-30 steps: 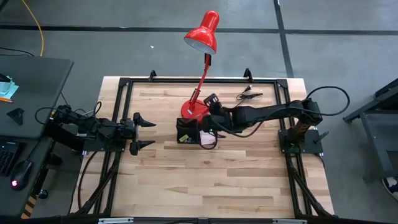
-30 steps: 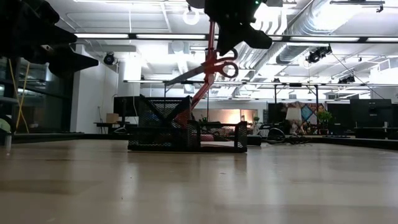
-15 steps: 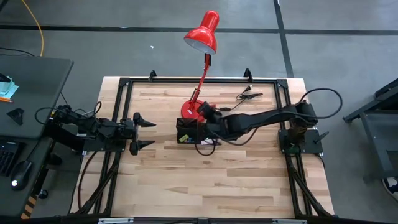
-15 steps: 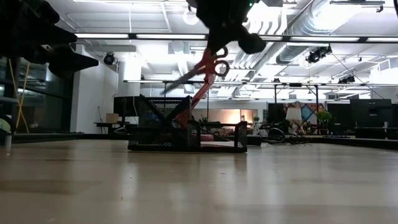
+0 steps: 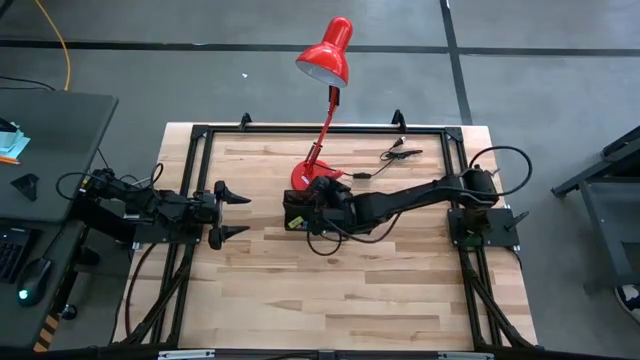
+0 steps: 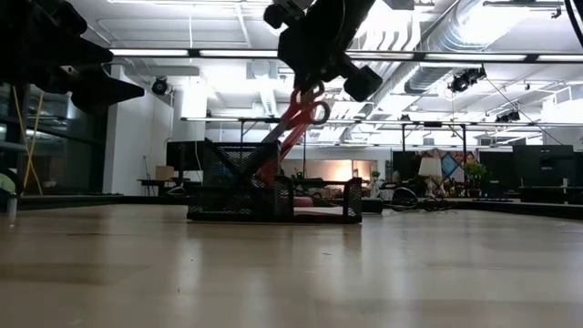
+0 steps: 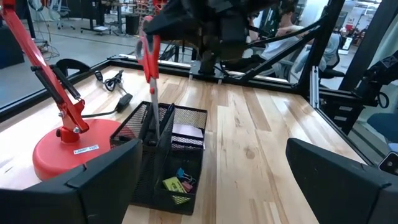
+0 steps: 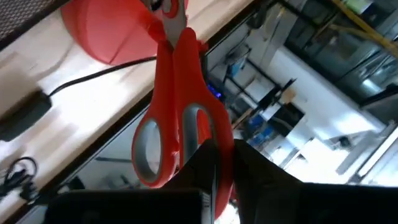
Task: Pick and place office supplies into organizer
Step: Put the red scissors into the black desk organizer
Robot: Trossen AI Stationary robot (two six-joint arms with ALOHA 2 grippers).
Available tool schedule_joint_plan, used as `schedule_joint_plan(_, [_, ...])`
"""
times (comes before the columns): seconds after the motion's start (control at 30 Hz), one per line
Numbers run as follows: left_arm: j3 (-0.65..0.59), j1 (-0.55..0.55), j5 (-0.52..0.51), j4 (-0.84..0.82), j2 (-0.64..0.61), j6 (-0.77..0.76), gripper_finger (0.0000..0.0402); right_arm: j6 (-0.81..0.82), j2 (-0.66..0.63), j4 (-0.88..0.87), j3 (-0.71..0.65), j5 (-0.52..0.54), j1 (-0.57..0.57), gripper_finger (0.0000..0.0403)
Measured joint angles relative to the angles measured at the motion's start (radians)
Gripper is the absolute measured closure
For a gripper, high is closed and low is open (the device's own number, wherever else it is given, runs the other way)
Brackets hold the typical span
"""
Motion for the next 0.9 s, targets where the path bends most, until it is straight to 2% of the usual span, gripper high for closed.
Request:
schedule_joint_plan(0.37, [0.000, 0.000, 0.000, 0.000, 0.000, 0.000, 0.0021, -0.214, 0.001, 0.193, 0.000, -0.149, 0.002, 0.0391])
schedule_joint_plan(0.5, [0.000, 0.000, 0.000, 0.000, 0.000, 0.000, 0.0021, -0.252, 0.026, 0.252, 0.000, -0.104, -0.014, 0.0391])
schedule_joint_plan(0.73, [0.000, 0.000, 0.000, 0.000, 0.000, 0.000, 0.0021, -0.225, 0.055, 0.291, 0.000, -0.151, -0.015, 0.0386])
schedule_joint_plan(0.9, [0.000, 0.000, 0.000, 0.000, 0.000, 0.000, 0.0021, -0.231, 0.094, 0.338, 0.001, -0.071, -0.008, 0.0392])
